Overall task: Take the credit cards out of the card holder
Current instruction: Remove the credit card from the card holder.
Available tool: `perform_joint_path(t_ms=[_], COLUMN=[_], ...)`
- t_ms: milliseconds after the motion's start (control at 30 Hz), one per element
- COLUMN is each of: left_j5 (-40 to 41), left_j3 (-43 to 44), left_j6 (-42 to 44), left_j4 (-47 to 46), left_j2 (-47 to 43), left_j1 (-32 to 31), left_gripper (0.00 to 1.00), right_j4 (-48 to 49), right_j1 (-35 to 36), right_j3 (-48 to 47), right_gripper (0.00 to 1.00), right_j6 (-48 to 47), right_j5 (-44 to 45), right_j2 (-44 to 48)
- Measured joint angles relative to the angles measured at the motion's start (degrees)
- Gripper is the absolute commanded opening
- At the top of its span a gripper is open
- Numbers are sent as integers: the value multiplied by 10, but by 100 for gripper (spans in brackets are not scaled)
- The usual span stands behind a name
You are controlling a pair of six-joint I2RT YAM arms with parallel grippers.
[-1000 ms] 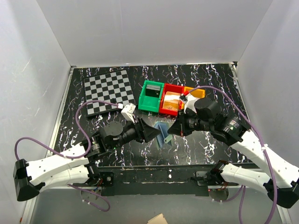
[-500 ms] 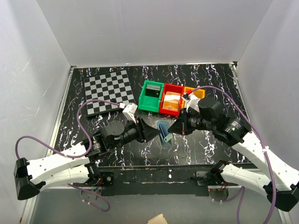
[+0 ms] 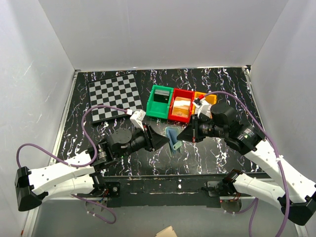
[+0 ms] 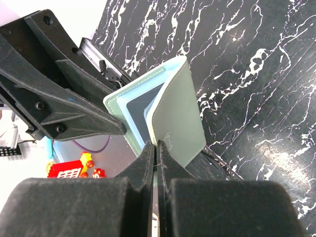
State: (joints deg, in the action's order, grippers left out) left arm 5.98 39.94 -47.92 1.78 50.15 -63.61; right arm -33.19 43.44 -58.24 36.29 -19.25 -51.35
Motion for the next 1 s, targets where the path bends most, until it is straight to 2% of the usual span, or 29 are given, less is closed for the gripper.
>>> perform_joint_path(t_ms=[233, 567, 600, 700, 767, 833, 1000], left_j5=[0, 0, 0, 0, -1, -4, -11], left_j3=[0, 3, 3, 12, 24, 35, 51], left_j6=[5, 13, 13, 14, 15, 15, 15], left_j4=[3, 9, 9, 17, 24, 27, 34], left_j2=[0, 1, 2, 9, 18, 29, 49], left_j1=[0, 0, 0, -1, -2, -3, -9], left_gripper=[0, 0, 0, 0, 0, 0, 0], right_j4=[5, 8, 8, 8, 11, 18, 21], right_j1=[-3, -3, -3, -3, -3, -3, -3], right_j3=[0, 0, 0, 0, 0, 0, 0], right_gripper=[1, 1, 5, 25, 32, 37, 38], right_j6=[3, 4, 3, 3, 2, 1, -3], right_j5=[-7, -20, -21, -24, -28, -35, -40], right_j2=[0, 0, 0, 0, 0, 0, -2])
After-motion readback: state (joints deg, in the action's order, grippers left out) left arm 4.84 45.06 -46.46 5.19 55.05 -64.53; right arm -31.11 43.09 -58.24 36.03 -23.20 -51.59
